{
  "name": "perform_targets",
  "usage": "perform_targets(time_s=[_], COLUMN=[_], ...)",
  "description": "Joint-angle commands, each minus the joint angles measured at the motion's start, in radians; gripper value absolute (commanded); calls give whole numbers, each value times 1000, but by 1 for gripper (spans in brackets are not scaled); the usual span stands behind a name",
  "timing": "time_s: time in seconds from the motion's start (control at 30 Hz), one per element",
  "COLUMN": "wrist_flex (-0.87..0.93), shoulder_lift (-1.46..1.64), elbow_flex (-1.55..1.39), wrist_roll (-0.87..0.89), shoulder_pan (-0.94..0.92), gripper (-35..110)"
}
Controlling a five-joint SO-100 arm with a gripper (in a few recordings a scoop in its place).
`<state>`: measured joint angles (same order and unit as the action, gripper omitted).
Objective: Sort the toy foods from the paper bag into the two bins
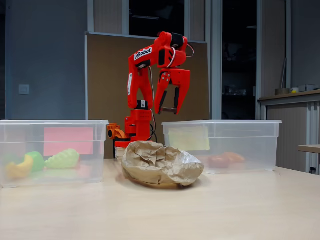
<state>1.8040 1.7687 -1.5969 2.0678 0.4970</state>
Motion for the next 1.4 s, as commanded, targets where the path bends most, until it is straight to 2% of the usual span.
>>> perform_targets(time_s=[0.0,0.23,0.37,0.57,0.87,1.07,1.37], wrist_flex=[31,26,-44,-161,-215,-293,-377], shoulder_lift=[127,187,156,67,-146,-230,-399], elbow_flex=[-54,-100,-112,-110,31,43,130], wrist_roll=[190,509,655,904,1269,1411,1525], shoulder_pan=[126,344,456,629,850,939,1029], gripper=[17,16,16,16,17,17,19])
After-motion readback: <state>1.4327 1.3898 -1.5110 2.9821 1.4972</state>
